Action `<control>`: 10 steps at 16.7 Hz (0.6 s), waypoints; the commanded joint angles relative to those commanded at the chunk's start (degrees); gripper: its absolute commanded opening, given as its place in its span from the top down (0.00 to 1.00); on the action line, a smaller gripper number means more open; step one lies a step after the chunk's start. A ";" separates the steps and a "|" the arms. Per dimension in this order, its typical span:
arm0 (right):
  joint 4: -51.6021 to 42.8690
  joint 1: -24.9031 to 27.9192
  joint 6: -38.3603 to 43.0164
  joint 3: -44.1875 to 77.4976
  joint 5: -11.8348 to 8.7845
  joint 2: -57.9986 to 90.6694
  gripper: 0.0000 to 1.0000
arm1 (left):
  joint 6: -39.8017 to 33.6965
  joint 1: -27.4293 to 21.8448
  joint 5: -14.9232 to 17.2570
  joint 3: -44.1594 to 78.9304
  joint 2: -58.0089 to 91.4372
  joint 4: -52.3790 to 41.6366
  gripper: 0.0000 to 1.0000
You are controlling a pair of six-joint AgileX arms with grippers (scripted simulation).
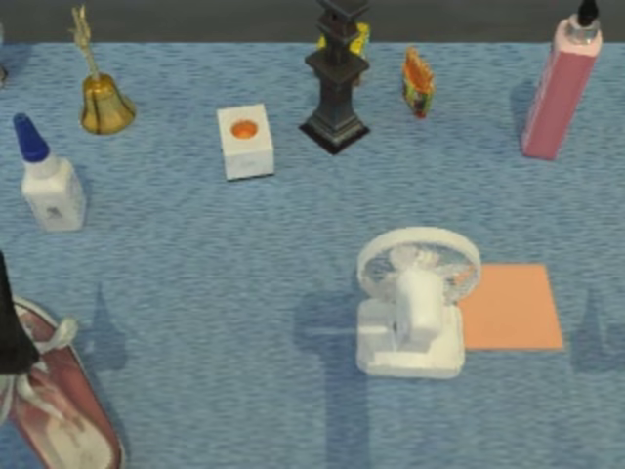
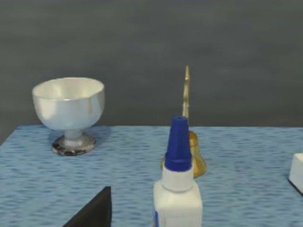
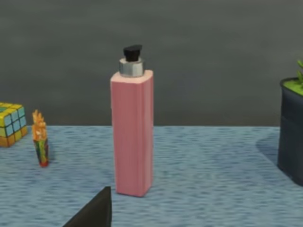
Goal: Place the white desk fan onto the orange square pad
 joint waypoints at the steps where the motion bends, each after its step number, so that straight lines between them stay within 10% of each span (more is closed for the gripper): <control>1: 0.00 0.00 0.00 0.00 0.00 0.00 0.00 | 0.00 0.00 0.00 0.00 0.00 0.00 0.00; 10: -18.84 7.57 -10.97 20.25 0.28 21.60 0.00 | 0.00 0.00 0.00 0.00 0.00 0.00 0.00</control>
